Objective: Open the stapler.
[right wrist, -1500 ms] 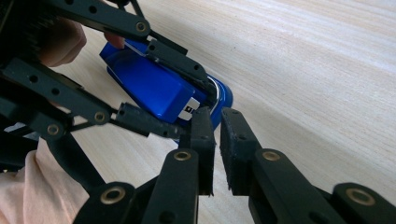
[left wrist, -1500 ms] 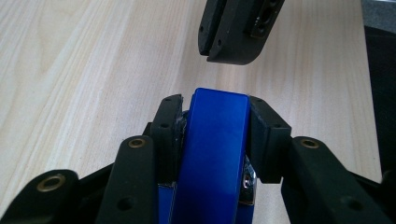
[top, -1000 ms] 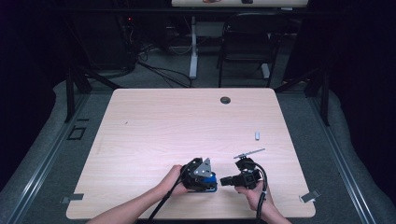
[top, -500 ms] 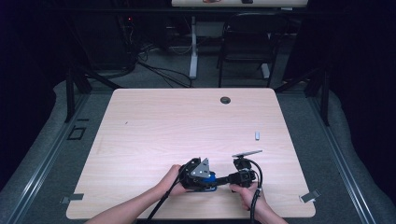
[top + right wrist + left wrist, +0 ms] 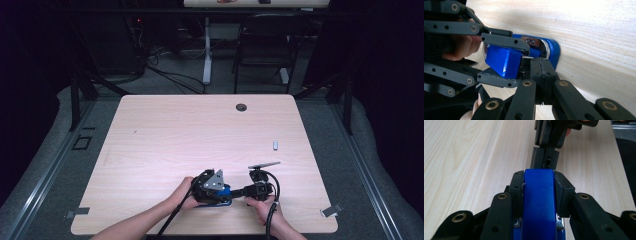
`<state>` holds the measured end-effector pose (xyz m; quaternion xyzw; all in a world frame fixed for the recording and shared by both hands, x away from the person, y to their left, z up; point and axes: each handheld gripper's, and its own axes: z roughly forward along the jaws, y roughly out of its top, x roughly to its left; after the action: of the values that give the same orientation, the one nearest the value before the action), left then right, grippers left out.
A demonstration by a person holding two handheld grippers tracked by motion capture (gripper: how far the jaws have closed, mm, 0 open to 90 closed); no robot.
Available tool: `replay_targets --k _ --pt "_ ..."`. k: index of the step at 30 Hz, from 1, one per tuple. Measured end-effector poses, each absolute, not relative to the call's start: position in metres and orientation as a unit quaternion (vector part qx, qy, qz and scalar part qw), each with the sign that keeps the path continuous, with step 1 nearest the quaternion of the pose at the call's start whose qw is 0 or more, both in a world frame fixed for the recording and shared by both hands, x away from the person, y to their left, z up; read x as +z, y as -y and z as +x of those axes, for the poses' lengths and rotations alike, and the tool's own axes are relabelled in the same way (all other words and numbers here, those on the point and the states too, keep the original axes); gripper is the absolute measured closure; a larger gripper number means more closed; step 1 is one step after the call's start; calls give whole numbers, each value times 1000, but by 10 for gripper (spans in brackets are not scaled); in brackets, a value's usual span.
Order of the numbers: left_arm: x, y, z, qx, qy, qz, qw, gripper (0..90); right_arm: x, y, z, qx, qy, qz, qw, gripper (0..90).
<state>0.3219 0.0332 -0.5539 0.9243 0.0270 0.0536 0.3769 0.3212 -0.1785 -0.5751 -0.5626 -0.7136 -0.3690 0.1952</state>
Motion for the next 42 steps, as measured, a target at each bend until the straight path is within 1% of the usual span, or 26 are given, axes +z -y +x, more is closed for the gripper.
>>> replay_targets --k 9,15,19,21,24,30,37,42 --pt "-559 -38 325 39 -29 913 404 662 -576 179 322 -370 713 -563 196 900" --pt "-556 -34 325 40 -29 923 381 656 -575 178 322 -370 717 -559 193 900" --pt "-554 -34 326 28 -32 927 373 627 -574 178 322 -367 720 -557 190 900" --pt "-555 -35 325 35 -29 935 352 618 -574 178 322 -367 721 -556 191 900" --pt "-556 -36 327 30 -30 935 351 648 -574 179 322 -365 722 -557 187 900" --pt "-557 -39 328 23 -29 932 360 662 -575 179 322 -368 719 -557 191 900" --pt "-565 -46 326 29 -29 912 407 664 -576 179 322 -371 718 -558 189 900" --pt "-568 -48 324 34 -31 904 425 664 -576 178 321 -376 709 -567 186 900"
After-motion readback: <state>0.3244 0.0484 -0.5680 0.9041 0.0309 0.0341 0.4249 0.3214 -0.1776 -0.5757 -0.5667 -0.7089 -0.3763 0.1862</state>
